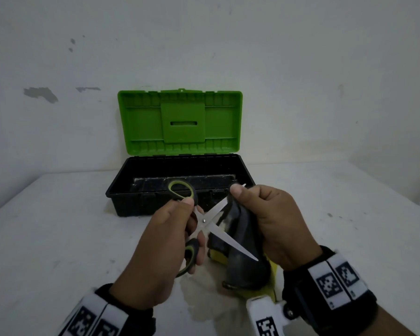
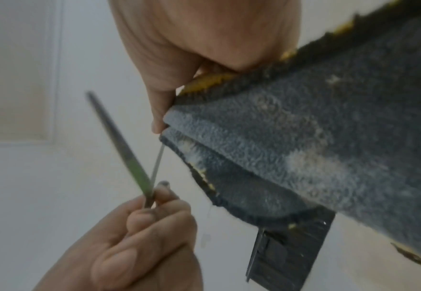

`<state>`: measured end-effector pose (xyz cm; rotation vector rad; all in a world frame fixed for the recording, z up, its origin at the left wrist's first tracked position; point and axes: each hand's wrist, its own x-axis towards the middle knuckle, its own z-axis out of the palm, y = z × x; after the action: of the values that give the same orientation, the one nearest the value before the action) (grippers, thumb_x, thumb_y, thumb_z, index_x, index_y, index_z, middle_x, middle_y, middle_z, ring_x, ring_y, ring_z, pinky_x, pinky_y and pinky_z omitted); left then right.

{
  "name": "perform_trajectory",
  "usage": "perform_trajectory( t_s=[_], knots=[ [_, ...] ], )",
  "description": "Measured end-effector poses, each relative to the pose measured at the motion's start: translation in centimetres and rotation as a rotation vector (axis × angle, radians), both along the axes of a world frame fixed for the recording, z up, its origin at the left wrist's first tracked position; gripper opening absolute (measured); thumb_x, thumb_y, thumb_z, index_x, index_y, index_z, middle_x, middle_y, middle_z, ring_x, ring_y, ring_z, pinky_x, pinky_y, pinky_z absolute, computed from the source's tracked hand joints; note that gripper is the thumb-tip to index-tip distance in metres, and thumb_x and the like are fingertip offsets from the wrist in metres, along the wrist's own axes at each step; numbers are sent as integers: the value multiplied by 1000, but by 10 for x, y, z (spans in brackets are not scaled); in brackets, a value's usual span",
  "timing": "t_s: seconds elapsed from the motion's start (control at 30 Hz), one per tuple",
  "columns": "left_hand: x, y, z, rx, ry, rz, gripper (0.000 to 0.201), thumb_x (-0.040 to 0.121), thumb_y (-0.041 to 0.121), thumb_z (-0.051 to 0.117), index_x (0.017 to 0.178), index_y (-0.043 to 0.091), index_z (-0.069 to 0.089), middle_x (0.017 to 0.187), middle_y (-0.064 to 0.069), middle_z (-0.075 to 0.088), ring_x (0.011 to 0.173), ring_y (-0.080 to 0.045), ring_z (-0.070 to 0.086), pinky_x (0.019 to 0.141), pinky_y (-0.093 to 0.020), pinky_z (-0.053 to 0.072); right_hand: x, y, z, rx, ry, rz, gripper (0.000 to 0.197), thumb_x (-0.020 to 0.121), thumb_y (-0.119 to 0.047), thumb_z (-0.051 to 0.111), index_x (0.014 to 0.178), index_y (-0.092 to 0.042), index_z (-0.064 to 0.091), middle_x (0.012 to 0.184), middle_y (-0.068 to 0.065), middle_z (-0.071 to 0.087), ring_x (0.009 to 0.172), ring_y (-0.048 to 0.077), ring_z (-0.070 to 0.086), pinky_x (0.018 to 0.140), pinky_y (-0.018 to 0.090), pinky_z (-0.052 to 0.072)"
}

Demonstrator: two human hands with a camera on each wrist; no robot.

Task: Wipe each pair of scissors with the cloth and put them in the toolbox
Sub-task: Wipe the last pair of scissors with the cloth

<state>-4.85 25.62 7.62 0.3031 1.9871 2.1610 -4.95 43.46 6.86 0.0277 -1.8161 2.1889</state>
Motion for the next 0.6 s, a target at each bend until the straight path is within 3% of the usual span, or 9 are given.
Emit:
perform_trajectory(
  t_s=[0.13,0.27,0.37,0.47,0.6],
  knots=[
    [4,-2,-1,-3,-34,-6,39,102,33,37,95,-4,48,58,-16,52,39,-23,44,40,-27,32,6,-7,-5,47,-19,81,39,60,-41,86,55,-12,61,59,14,62,57,25,59,60,32,51],
    [4,-1,-1,5,-49,-4,37,102,32,36,90,0,48,55,-15,52,38,-24,44,41,-27,33,-2,3,1,-37,-45,1,46,56,-42,87,61,-6,58,68,21,58,56,24,55,55,30,50],
    [5,1,-3,-80,59,49,37,102,33,37,82,3,49,54,-8,56,42,-25,49,41,-29,37,-4,11,6,-100,-63,-51,41,60,-38,84,57,-8,57,61,17,58,49,22,56,50,27,50],
    [7,3,-6,-139,208,101,32,101,33,38,86,10,56,50,2,53,45,-22,52,40,-25,38,4,13,10,16,-15,-52,35,66,-34,81,51,-11,59,53,12,59,47,19,57,51,26,49],
    [10,8,-10,-151,332,105,37,92,43,38,88,12,57,52,-1,53,44,-20,51,41,-19,39,16,2,7,229,38,-27,39,80,-24,79,47,-16,59,49,3,59,48,14,57,55,23,50]
  ],
)
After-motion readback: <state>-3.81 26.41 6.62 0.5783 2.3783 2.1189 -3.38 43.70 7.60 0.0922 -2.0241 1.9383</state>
